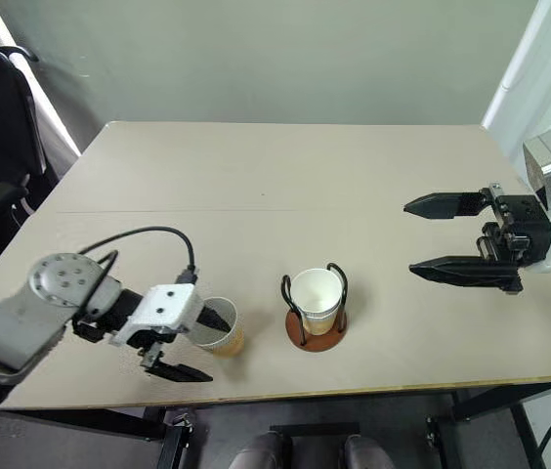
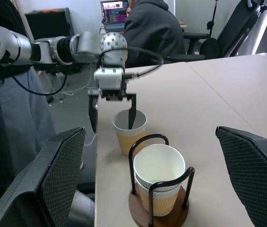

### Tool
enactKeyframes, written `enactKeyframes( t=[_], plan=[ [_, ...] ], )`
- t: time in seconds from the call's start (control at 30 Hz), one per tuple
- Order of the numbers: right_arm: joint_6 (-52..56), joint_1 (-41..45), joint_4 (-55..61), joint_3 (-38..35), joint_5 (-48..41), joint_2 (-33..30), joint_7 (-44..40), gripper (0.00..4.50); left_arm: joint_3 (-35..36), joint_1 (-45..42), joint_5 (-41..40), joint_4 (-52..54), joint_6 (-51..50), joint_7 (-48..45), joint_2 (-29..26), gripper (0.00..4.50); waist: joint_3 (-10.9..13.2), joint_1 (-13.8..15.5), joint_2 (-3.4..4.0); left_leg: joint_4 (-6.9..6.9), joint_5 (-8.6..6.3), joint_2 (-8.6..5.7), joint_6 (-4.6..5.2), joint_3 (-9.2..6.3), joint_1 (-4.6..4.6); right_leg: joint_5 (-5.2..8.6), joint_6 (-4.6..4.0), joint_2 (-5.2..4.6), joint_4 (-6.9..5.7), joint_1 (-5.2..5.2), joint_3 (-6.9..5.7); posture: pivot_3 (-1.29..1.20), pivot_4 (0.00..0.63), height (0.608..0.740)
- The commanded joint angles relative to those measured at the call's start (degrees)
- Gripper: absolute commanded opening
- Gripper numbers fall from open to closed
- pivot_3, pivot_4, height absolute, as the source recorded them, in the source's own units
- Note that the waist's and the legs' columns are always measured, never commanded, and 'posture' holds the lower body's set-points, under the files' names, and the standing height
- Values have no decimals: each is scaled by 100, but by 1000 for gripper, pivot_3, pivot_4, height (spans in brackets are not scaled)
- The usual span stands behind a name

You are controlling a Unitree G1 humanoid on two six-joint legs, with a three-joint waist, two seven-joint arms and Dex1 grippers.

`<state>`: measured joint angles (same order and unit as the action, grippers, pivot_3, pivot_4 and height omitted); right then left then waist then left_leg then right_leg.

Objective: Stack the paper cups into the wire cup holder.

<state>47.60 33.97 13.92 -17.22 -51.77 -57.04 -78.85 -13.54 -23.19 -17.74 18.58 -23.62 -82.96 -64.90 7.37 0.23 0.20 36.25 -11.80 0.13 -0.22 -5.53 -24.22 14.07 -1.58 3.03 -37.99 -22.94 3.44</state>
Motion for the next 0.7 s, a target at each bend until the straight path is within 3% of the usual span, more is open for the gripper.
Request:
enactKeyframes(
  t=[0.03, 0.27, 0.47, 0.6, 0.7],
  plan=[
    [-81, -28, 113, -178, -98, -156, 56, 4500, 66, -89, 169, -50, 168, -5, 32, 2763, 0, 1, 0, 0, -1, 0, 2, 0, -2, 1, 3, 0, 0, -1, 0, 0, 150, 740],
    [-207, -141, 132, -154, -16, -219, 102, 4500, 232, -53, 156, -106, 238, -24, 50, 119, 0, 3, 0, 0, -4, -2, 6, -1, -5, 6, 13, 0, 1, 0, 0, 0, 150, 740],
    [-371, -111, -51, -38, 159, -340, 80, 4500, 645, -662, -506, -346, -135, -274, 166, 52, -1, 12, -1, 6, -3, -2, 6, -2, -5, 4, 16, 0, -2, 1, 0, 0, 150, 740],
    [-553, -119, -158, 99, 387, -375, 78, 4500, 720, -1953, -742, -1118, -222, -440, 533, 52, 0, 63, -1, 26, -3, -3, 8, -6, -8, -2, 25, 0, -5, 7, -1, 0, 150, 740],
    [-626, -84, -201, 138, 440, -377, 96, 4500, 491, -3020, -348, -1906, 146, -456, 935, 52, 0, 59, 1, 49, -9, -7, 22, -10, -14, -12, 35, -1, -2, 9, 2, 0, 150, 740]
  ],
)
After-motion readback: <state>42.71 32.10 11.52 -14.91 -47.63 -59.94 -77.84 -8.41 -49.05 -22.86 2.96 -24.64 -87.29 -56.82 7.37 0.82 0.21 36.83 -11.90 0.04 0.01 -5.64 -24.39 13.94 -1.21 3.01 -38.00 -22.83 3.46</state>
